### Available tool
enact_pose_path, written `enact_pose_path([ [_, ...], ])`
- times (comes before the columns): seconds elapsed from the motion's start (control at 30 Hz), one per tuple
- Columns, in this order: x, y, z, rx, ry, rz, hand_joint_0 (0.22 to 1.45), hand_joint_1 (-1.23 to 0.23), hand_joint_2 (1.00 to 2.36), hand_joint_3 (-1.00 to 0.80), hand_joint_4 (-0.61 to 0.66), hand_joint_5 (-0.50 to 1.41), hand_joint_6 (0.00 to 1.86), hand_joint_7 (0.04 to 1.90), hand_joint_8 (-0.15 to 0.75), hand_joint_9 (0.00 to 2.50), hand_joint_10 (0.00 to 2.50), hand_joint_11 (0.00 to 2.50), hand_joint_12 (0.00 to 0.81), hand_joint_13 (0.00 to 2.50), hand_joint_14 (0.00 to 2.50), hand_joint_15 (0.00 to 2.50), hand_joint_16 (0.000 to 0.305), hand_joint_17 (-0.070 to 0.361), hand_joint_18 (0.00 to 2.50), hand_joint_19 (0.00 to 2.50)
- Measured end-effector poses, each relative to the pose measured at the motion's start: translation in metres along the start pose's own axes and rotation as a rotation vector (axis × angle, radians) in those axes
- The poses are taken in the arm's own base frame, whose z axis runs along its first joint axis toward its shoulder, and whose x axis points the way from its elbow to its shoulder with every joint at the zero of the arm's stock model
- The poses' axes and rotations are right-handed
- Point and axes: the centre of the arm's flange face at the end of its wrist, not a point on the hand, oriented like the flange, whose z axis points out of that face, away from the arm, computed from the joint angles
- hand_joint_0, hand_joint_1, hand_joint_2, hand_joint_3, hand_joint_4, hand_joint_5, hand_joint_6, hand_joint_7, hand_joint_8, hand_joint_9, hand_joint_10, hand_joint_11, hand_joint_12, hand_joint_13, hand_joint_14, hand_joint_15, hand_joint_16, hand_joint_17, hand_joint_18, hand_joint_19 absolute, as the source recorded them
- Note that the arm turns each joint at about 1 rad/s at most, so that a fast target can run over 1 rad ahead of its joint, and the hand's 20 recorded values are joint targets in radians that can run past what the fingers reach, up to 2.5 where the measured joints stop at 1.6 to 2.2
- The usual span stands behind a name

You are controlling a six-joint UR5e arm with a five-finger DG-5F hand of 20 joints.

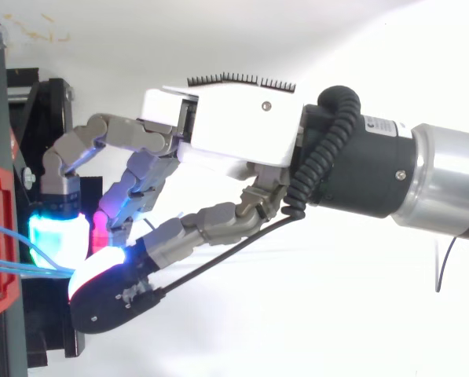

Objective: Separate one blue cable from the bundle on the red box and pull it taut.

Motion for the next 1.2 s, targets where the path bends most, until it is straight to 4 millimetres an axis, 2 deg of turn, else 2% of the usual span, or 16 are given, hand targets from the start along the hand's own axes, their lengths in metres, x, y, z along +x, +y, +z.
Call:
enact_pose_path([
  [0.2,0.0002,0.0,0.0001,-0.001,0.006,0.001,0.55,-0.66,1.0,-0.5,0.0,-0.18,0.92,0.88,0.299,1.2,0.01,0.8,0.379,1.06,0.02,0.54,0.041,0.091,0.97,0.49],
  [0.27,0.0004,0.0001,0.0001,-0.001,0.009,0.001,0.57,-0.62,1.0,-0.44,0.0,-0.18,0.92,0.9,0.296,1.21,0.01,0.8,0.38,1.06,0.02,0.54,0.04,0.091,0.96,0.5],
  [0.4,-0.0002,-0.0001,0.0002,-0.002,0.013,0.002,0.59,-0.69,1.0,-0.24,0.03,-0.17,0.93,0.85,0.35,1.26,0.01,0.78,0.434,1.12,0.02,0.52,0.052,0.117,1.09,0.42],
  [0.53,-0.0007,-0.0003,0.0003,-0.001,0.015,0.002,0.63,-0.81,1.01,-0.08,-0.03,-0.19,0.95,0.86,0.34,1.23,0.01,0.82,0.415,1.11,0.01,0.53,0.049,0.11,1.07,0.44],
  [0.67,-0.0009,-0.0006,0.0001,0.001,0.019,0.003,0.69,-0.86,1.02,-0.18,-0.06,-0.21,0.94,0.83,0.288,1.15,0.01,0.84,0.372,1.06,0.02,0.54,0.04,0.089,0.98,0.49],
  [0.7,-0.001,-0.0007,0.0,0.002,0.019,0.004,0.71,-0.87,1.02,-0.25,-0.05,-0.21,0.94,0.83,0.283,1.14,0.01,0.84,0.371,1.06,0.02,0.54,0.039,0.088,0.99,0.49],
  [0.73,-0.0013,-0.0008,0.0,0.002,0.019,0.004,0.75,-0.89,1.01,-0.44,-0.03,-0.21,0.94,0.84,0.28,1.16,0.01,0.83,0.374,1.07,0.02,0.54,0.038,0.085,1.0,0.48],
  [0.8,-0.0017,-0.0009,0.0,0.003,0.018,0.006,0.76,-0.88,1.0,-0.49,-0.03,-0.21,0.94,0.82,0.277,1.16,0.01,0.83,0.373,1.08,0.02,0.54,0.037,0.084,1.02,0.48],
  [1.0,-0.0029,-0.0011,0.0001,0.004,0.017,0.018,0.72,-0.87,1.0,-0.5,-0.02,-0.2,0.93,0.85,0.285,1.2,0.01,0.86,0.376,1.1,0.02,0.56,0.037,0.084,1.04,0.49],
  [1.2,-0.0037,-0.0018,-0.0002,0.009,0.021,0.026,0.63,-0.75,1.0,-0.5,-0.03,-0.18,0.92,0.9,0.297,1.23,0.01,0.87,0.38,1.1,0.02,0.57,0.039,0.087,1.04,0.53],
])
